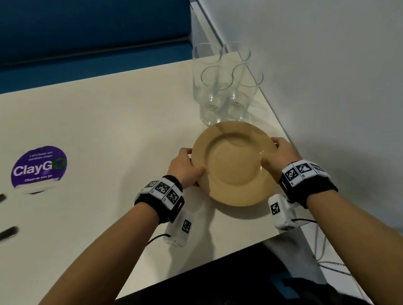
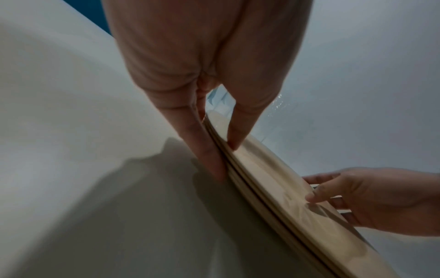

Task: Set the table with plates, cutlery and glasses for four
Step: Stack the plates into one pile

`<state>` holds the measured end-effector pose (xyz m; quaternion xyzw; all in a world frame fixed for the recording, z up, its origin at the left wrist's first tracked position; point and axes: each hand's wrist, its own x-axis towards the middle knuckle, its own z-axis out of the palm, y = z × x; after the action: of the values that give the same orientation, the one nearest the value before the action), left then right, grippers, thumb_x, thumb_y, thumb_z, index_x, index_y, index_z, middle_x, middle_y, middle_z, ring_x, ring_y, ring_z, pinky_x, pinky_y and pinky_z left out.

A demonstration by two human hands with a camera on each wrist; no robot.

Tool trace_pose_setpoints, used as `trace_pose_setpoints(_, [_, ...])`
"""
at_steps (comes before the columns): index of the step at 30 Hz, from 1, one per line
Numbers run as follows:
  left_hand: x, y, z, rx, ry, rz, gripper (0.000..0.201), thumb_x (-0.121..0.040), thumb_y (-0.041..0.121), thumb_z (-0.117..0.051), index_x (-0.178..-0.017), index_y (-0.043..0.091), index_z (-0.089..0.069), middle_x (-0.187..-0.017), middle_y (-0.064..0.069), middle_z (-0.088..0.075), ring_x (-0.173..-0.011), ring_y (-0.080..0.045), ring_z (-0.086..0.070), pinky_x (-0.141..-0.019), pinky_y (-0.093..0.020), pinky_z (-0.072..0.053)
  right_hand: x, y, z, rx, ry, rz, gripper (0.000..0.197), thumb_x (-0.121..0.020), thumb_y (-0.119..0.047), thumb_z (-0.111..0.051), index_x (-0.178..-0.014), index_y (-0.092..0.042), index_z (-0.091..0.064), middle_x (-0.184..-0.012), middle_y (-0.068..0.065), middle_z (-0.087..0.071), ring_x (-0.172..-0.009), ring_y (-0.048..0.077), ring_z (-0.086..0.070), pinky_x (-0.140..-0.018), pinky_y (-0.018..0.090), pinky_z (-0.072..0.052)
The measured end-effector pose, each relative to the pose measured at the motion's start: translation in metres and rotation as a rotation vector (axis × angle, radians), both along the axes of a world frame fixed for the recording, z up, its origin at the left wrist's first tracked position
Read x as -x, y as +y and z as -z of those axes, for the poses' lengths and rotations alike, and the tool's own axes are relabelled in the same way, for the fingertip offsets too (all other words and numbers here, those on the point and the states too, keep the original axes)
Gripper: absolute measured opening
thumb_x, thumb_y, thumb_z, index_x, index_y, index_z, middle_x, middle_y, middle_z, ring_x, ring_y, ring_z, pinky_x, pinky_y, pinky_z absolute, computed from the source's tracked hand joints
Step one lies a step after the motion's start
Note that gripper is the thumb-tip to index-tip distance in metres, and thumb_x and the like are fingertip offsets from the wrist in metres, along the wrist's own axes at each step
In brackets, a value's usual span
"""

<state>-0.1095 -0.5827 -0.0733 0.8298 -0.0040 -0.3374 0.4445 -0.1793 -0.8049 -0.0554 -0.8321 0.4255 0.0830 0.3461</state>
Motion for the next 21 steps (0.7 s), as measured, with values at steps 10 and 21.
trace_pose_setpoints(10, [-0.003, -0.016, -0.002, -0.040, -0.122, -0.045, 0.052, -0.089, 0.015, -0.058, -0.139, 0.022, -0.044, -0.101, -0.003, -0.059, -0.088, -0.022, -0.060, -0.065, -0.030, -0.057, 0.005, -0.027, 0.007, 0.057, -0.062, -0.077, 0.065, -0.071, -0.004, -0.064, -0.133, -0.018, -0.049, -0.129, 0.003, -0.057, -0.113, 0.024, -0.057, -0.091, 0.032, -0.047])
trace_pose_setpoints(21, [0.008, -0.019, 0.003, 0.002, -0.091, -0.045, 0.052, -0.088, 0.013, -0.061, -0.137, 0.021, -0.047, -0.102, -0.005, -0.058, -0.086, -0.024, -0.062, -0.059, -0.028, -0.057, 0.020, -0.035, 0.012, 0.059, -0.052, -0.082, 0.065, -0.072, -0.003, -0.065, -0.133, -0.016, -0.050, -0.127, 0.006, -0.057, -0.112, 0.026, -0.057, -0.091, 0.033, -0.048])
